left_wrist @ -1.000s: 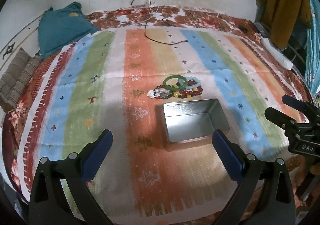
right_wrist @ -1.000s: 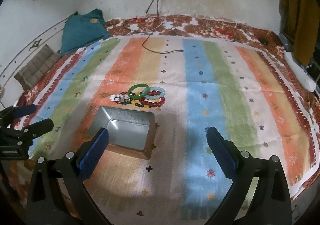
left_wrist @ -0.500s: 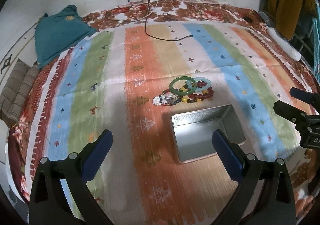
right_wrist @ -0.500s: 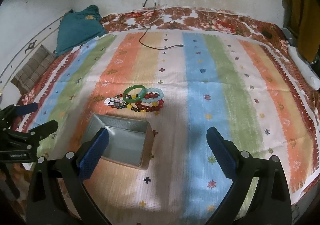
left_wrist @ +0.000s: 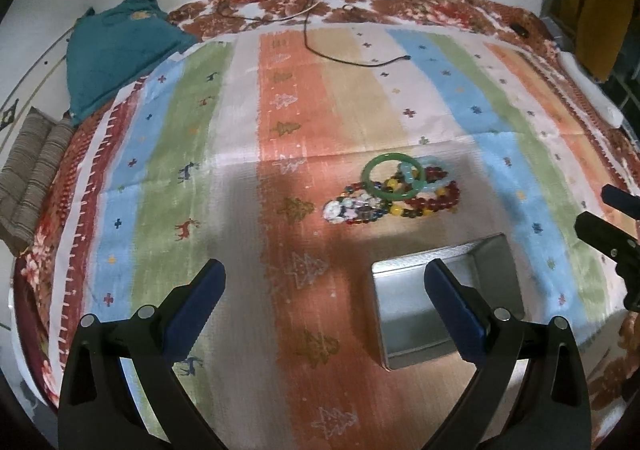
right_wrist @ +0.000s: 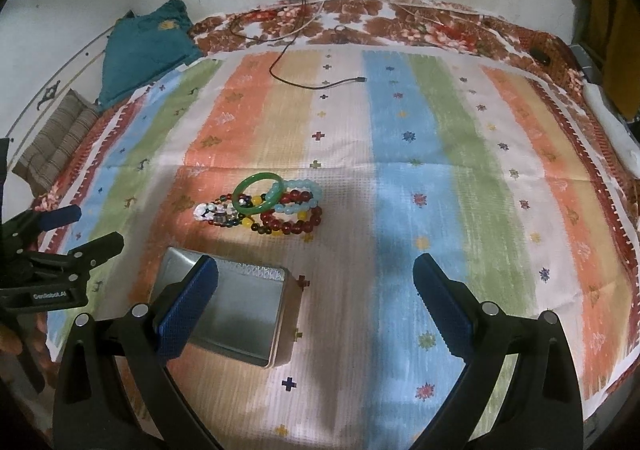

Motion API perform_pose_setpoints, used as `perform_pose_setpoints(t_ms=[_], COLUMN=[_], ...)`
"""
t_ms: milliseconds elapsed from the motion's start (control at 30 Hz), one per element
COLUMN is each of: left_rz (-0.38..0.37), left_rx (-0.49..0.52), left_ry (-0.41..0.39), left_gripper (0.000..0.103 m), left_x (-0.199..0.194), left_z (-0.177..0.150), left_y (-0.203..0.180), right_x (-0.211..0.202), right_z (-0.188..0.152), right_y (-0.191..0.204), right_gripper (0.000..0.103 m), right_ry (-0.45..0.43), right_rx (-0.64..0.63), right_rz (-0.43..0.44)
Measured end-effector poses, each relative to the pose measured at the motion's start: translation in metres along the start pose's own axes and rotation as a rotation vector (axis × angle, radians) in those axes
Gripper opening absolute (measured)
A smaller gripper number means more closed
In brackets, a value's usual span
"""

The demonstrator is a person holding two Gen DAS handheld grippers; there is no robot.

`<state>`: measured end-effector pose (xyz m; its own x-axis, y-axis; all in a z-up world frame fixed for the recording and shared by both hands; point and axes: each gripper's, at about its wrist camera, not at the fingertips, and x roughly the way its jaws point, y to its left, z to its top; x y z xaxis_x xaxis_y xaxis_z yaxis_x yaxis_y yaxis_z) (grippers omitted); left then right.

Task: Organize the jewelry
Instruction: 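Lower both open grippers over the bracelet pile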

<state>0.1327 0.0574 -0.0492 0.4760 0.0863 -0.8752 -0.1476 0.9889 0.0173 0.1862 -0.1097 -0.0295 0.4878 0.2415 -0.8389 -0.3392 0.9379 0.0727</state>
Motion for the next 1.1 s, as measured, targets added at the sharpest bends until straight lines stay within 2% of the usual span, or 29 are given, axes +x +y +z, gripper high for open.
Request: perform_pose_setpoints(t_ms=[233, 400, 667, 833, 933, 1100], left_rz=[-0.015, 0.038, 0.017, -0.008, 0.011, -0.017], left_rx=[-0.027, -0.008, -0.025, 0.008, 0.022, 0.006], left_ry=[0.047, 0.03, 0.083, 0.112, 0.102, 0.108], left_gripper=[0.098, 0.098, 0.098, 0.098, 0.098, 0.098], left_x=[0.014, 0.02, 0.041, 0.057, 0.062, 0.073], left_z=[0.006, 0.013, 0.022, 0.026, 0.029, 0.036], left_y=[0.003, 0.002, 0.004, -0.001, 0.0, 0.005], right_x=[0.014, 0.029, 0.052, 0.064, 0.072, 0.085], right_z=[0.011, 0.02, 0.03, 0.034, 0.036, 0.042], right_y=[0.0, 0.002, -0.001, -0.002, -0.004, -0.004], right_gripper=[0.099, 0.099, 0.099, 0.099, 0.099, 0.099], right_ry=[0.018, 0.036, 0.067, 0.085, 0.102, 0.113], right_rx=[-0.001, -0.009, 0.003, -0.002, 0.013, 0.009], right_rz=[-0.002, -0.008, -0.012, -0.016, -0.006, -0.01])
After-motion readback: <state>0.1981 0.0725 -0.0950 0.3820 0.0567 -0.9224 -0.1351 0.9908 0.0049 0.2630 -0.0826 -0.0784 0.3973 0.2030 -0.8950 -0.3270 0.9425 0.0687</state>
